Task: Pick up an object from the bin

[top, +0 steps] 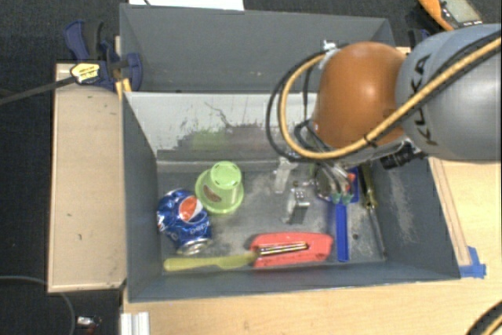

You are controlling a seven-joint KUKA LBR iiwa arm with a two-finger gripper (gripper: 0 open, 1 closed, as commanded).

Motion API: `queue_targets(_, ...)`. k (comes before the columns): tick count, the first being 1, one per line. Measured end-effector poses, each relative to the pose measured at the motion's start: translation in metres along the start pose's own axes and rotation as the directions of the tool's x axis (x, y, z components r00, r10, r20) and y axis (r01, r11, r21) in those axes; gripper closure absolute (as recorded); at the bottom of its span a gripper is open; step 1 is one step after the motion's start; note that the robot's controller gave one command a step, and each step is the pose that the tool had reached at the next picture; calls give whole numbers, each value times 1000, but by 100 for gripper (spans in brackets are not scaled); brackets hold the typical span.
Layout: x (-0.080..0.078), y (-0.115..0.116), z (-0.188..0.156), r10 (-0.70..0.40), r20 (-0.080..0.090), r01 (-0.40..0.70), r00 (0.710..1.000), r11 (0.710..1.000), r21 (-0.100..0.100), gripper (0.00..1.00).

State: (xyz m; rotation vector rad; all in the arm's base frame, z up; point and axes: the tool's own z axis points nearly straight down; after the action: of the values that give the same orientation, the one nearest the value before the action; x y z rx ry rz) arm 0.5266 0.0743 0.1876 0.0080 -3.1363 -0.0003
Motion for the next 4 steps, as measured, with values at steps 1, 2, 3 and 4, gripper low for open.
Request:
queue_targets(1, -2, 0, -4, 5, 8, -5, 1000, 1000, -1, 100)
queue_targets(2, -2, 0, -4, 6, 8, -6, 1000, 1000, -1, 100)
queue_targets(3, -30, -6, 32, -196, 18, 196, 980, 981, 3, 100)
queue_targets(4, -51, -38, 90, -270, 11, 270, 963, 963, 2, 100)
